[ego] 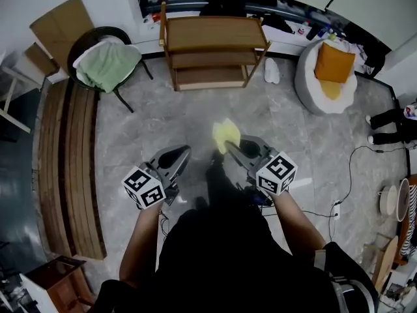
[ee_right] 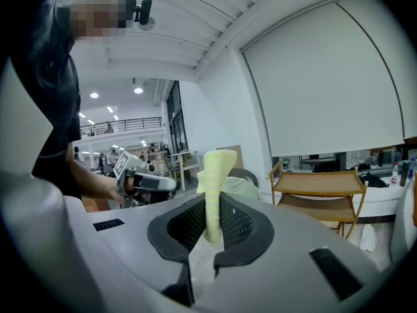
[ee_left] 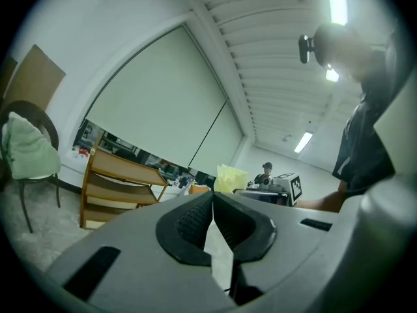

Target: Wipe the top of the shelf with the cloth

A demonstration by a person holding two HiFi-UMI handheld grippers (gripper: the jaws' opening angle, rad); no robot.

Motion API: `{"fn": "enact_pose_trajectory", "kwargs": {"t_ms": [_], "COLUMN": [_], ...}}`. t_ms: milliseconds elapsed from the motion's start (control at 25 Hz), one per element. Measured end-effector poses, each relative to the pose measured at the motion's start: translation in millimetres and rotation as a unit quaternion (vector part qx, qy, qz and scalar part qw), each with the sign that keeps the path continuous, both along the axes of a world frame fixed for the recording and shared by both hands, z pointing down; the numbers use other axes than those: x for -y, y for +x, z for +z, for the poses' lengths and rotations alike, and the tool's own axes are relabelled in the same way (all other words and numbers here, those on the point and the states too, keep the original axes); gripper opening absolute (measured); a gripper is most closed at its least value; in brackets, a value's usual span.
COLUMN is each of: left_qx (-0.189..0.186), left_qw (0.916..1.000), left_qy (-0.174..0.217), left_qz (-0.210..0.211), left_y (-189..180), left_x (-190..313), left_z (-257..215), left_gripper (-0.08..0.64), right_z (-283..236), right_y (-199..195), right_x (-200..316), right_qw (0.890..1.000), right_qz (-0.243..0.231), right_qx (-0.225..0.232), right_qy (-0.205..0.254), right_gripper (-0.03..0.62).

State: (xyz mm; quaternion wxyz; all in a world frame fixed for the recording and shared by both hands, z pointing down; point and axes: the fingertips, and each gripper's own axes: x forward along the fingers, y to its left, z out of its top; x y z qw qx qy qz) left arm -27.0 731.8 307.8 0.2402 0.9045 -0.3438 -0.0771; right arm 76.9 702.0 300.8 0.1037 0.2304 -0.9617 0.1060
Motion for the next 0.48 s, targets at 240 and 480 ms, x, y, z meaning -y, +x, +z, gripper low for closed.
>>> {"fn": "enact_pose_trajectory", "kwargs": {"t_ms": [240, 480], "left_qx": [0.009, 0.043], "left_qw": [0.9997, 0.9983], "left_qy": [-0.024, -0.038], "left_qz": [-0.001, -0.013], "left_y": [-2, -9], "left_x": [86, 192], "left_z": [12, 11], "left_gripper": [0.012, 0.012], "right_z": [13, 11], "right_y": [-3, -13], "right_x": [86, 199], "right_qw": [1.000, 1.000], "right_qz": [-0.006, -0.012], "right_qx": [0.006, 0.005], "right_qy": [-0.015, -0.025], "right_gripper": [0.043, 0.041]}}
